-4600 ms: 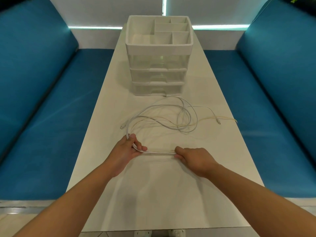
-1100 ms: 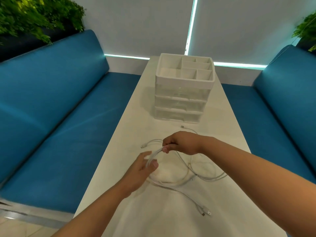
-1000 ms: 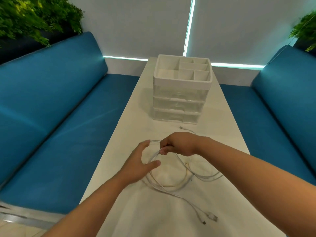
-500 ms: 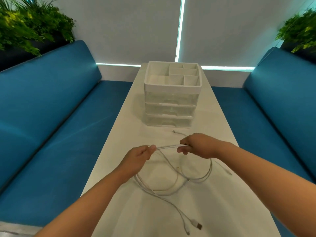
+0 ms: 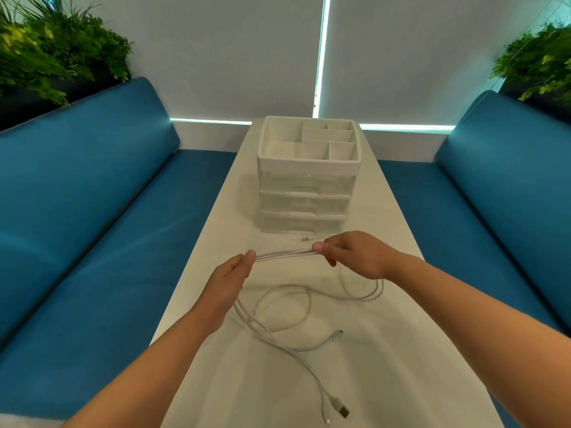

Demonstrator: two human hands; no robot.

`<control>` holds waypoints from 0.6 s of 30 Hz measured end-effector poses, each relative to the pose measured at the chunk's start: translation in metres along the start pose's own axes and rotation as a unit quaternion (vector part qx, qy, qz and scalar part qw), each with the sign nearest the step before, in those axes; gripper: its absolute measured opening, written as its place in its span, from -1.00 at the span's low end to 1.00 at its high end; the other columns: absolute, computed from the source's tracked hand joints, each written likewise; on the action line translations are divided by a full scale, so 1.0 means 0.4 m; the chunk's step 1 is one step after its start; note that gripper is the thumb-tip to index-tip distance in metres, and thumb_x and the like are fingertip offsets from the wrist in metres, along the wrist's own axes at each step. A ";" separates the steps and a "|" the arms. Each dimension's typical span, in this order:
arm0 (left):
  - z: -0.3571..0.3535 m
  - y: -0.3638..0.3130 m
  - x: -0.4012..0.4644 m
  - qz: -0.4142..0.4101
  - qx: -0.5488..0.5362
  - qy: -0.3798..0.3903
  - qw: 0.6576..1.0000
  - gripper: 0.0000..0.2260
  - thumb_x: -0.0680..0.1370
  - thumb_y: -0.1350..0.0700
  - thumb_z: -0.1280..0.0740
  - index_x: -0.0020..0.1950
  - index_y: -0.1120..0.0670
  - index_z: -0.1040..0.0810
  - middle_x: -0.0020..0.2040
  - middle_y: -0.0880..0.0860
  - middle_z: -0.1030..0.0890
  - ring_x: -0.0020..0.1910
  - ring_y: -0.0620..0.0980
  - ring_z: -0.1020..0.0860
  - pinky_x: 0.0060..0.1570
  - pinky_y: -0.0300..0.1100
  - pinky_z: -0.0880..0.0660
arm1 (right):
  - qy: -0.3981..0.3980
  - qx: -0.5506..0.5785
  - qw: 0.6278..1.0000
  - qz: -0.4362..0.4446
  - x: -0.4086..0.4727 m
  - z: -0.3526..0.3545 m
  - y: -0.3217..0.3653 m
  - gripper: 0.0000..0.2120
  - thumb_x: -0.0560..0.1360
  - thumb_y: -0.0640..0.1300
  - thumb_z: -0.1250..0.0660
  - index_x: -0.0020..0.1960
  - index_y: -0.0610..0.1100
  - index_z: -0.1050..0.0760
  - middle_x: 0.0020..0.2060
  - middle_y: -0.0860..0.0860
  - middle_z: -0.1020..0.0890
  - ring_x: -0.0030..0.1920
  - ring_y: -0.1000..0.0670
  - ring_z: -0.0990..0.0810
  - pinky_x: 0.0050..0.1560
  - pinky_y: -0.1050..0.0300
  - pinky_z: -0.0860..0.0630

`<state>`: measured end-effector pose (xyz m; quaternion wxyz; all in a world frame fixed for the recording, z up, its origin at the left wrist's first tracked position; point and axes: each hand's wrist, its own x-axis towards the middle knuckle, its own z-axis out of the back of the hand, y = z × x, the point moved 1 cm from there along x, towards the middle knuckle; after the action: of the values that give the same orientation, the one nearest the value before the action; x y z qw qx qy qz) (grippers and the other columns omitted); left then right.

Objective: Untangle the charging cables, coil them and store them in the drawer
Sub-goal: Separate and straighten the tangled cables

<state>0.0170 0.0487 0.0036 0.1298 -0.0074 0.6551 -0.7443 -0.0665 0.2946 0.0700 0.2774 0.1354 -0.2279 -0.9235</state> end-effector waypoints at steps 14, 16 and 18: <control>0.037 0.058 -0.007 0.029 -0.145 -0.036 0.988 -0.62 0.63 -0.12 -0.20 -0.29 0.05 -0.28 -0.37 -0.04 -0.21 -0.36 -0.06 -0.15 -0.20 -0.12 -0.17 | -0.016 -0.008 0.999 0.044 0.019 -0.018 0.004 -0.61 0.54 0.28 -0.15 -0.25 -0.01 -0.40 -0.41 0.11 -0.46 -0.37 0.10 -0.40 -0.26 0.17 -0.34; 0.035 0.064 -0.012 0.029 -0.172 -0.037 0.984 -0.62 0.64 -0.11 -0.19 -0.30 0.06 -0.29 -0.38 -0.03 -0.20 -0.37 -0.06 -0.16 -0.21 -0.13 -0.19 | 0.005 -0.009 0.999 0.043 0.018 -0.022 0.000 -0.72 0.59 0.20 -0.11 -0.17 0.09 -0.43 -0.31 0.18 -0.52 -0.27 0.14 -0.47 -0.18 0.18 -0.37; 0.026 0.065 -0.019 0.030 -0.192 -0.030 0.981 -0.63 0.64 -0.09 -0.19 -0.30 0.06 -0.31 -0.38 -0.03 -0.20 -0.37 -0.06 -0.16 -0.21 -0.14 -0.20 | -0.016 -0.011 0.999 0.038 0.018 -0.023 0.001 -0.73 0.59 0.17 -0.13 -0.19 0.07 -0.43 -0.32 0.15 -0.53 -0.27 0.13 -0.48 -0.19 0.15 -0.38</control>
<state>0.0313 0.0371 -0.0193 0.1678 -0.0351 0.7814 -0.6001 -0.0686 0.2872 0.0613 0.3100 0.1090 -0.2268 -0.9168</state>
